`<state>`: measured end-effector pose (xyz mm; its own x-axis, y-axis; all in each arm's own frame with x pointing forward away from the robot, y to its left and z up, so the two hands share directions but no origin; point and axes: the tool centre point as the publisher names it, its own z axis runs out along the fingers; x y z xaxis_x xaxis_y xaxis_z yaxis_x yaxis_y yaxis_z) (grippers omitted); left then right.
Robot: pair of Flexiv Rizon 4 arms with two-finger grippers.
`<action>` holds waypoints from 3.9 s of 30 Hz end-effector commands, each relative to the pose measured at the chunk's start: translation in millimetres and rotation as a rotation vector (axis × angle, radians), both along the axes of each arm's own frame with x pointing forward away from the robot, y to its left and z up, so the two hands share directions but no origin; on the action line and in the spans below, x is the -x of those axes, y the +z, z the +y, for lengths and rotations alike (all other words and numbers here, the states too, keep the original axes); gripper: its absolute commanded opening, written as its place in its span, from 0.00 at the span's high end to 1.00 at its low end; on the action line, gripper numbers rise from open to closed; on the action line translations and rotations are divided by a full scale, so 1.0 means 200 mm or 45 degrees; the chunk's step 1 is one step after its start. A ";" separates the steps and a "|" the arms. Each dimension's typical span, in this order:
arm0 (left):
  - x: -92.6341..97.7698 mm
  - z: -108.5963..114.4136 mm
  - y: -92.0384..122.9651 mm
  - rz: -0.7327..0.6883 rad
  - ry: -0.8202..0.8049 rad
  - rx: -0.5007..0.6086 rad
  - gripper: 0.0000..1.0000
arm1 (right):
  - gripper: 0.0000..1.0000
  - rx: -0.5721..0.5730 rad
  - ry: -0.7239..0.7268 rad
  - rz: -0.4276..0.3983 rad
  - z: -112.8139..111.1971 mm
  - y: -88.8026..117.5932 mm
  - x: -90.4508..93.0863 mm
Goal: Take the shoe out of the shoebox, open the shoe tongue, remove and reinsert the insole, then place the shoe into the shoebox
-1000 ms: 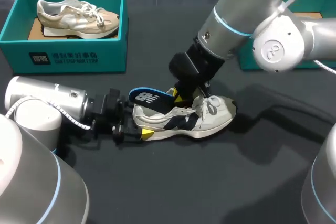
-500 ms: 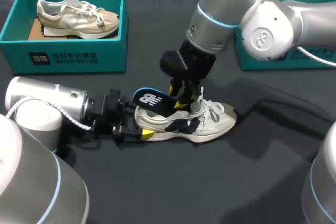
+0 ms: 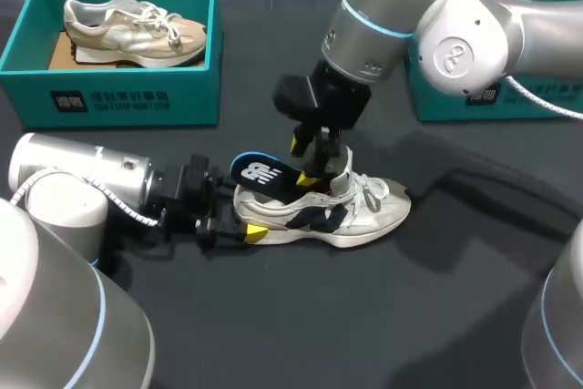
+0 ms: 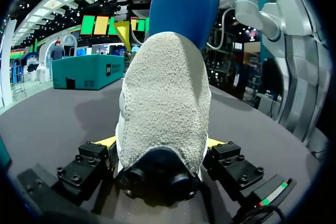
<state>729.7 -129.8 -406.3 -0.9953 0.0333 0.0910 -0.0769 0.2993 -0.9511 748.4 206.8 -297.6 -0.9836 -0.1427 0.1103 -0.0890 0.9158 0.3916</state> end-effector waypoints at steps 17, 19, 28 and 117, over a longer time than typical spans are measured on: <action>0.00 0.00 -0.01 0.001 0.001 -0.001 1.00 | 0.00 -0.040 -0.213 0.090 0.09 0.03 0.01; 0.00 0.00 -0.01 0.001 0.001 -0.001 1.00 | 0.00 -0.079 -0.271 0.175 0.09 0.02 0.01; 0.00 0.00 -0.01 0.001 0.001 -0.001 1.00 | 0.05 -0.125 -0.337 0.364 0.12 -0.03 -0.03; 0.00 0.00 -0.01 0.001 0.001 -0.001 1.00 | 1.00 -0.714 -0.124 0.433 0.42 0.29 -0.02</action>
<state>729.8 -129.8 -406.3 -0.9953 0.0335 0.0909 -0.0768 0.2993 -0.9511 752.5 301.4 -245.7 -0.9308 -0.1676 0.3249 0.1311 0.6765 0.7246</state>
